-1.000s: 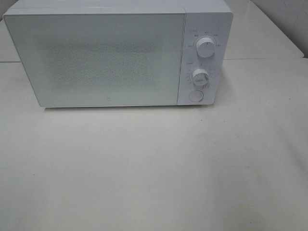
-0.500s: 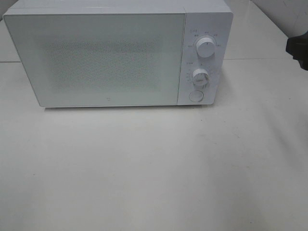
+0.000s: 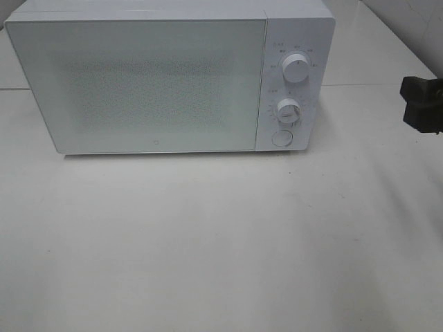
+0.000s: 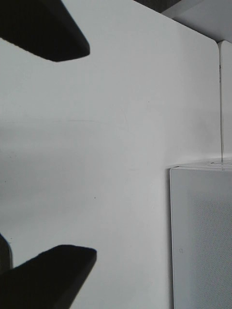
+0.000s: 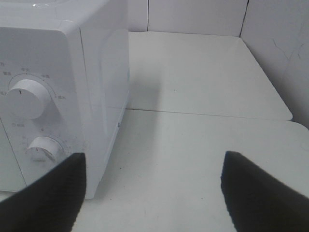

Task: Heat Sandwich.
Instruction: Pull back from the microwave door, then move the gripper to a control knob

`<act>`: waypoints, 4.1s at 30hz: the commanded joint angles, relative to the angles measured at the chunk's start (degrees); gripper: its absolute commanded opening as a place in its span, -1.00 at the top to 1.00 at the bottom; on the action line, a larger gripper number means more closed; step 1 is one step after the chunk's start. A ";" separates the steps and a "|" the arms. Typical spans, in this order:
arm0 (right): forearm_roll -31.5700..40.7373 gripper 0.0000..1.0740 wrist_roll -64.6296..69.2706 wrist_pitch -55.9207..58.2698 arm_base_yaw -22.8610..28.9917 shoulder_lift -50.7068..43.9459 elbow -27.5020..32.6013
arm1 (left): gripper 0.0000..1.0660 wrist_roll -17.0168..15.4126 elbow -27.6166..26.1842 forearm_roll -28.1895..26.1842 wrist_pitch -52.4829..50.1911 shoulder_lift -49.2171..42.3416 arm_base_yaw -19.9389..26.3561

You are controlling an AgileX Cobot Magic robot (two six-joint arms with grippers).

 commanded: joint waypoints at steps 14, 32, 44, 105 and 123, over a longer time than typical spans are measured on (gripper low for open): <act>23.15 -0.40 -11.97 -17.76 20.40 12.26 1.95 | -0.84 -0.29 0.06 -0.29 -0.63 -1.49 0.11; 44.35 -0.40 -15.58 -31.00 39.30 25.61 -0.57 | -0.83 -0.29 0.06 -0.29 -0.63 -1.49 0.11; 46.52 -0.40 -15.76 -30.88 42.06 31.68 -6.53 | -0.83 -0.29 0.06 -0.29 -0.63 -1.49 0.11; 34.32 -0.40 -10.31 -29.22 28.53 51.51 -27.62 | -0.83 -0.23 0.06 -0.29 -0.63 -1.09 0.11; 34.26 0.27 -10.37 -29.11 28.36 51.57 -27.62 | -0.83 -0.23 0.06 -0.29 -0.63 -1.09 0.11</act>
